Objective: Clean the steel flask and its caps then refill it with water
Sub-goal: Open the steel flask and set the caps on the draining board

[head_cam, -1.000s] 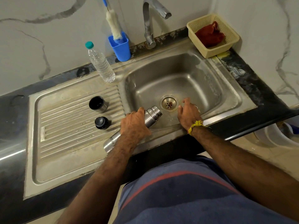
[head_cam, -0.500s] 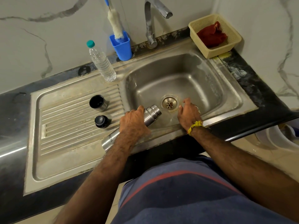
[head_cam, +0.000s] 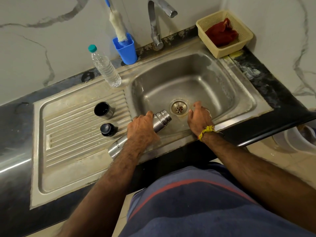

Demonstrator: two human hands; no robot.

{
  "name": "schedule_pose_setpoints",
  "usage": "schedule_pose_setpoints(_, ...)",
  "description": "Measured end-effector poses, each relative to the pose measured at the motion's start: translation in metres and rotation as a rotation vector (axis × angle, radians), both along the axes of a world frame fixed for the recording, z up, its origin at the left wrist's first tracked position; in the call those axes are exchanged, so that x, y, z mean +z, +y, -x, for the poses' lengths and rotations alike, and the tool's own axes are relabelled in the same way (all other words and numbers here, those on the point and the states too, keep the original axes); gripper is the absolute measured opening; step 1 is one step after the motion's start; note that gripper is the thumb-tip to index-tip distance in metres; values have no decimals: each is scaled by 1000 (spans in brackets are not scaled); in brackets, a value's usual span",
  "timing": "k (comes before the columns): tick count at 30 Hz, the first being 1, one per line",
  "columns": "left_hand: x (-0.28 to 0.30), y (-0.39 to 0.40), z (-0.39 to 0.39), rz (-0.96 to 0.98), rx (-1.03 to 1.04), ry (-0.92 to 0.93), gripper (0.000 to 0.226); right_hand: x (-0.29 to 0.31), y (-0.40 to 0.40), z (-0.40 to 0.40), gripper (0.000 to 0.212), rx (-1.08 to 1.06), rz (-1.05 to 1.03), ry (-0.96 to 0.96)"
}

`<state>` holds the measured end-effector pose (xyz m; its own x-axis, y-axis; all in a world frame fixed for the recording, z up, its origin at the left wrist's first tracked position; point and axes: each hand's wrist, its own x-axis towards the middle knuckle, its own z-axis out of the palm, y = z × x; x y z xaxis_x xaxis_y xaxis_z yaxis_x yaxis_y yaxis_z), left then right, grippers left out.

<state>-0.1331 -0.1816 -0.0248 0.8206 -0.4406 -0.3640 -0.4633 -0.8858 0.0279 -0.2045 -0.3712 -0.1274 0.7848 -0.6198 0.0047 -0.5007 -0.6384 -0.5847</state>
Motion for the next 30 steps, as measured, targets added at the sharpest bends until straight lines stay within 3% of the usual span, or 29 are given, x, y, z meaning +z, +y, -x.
schedule_pose_setpoints(30,1,-7,-17,-224,-62,-29,69,2,0,-2,23,-16,-21,19)
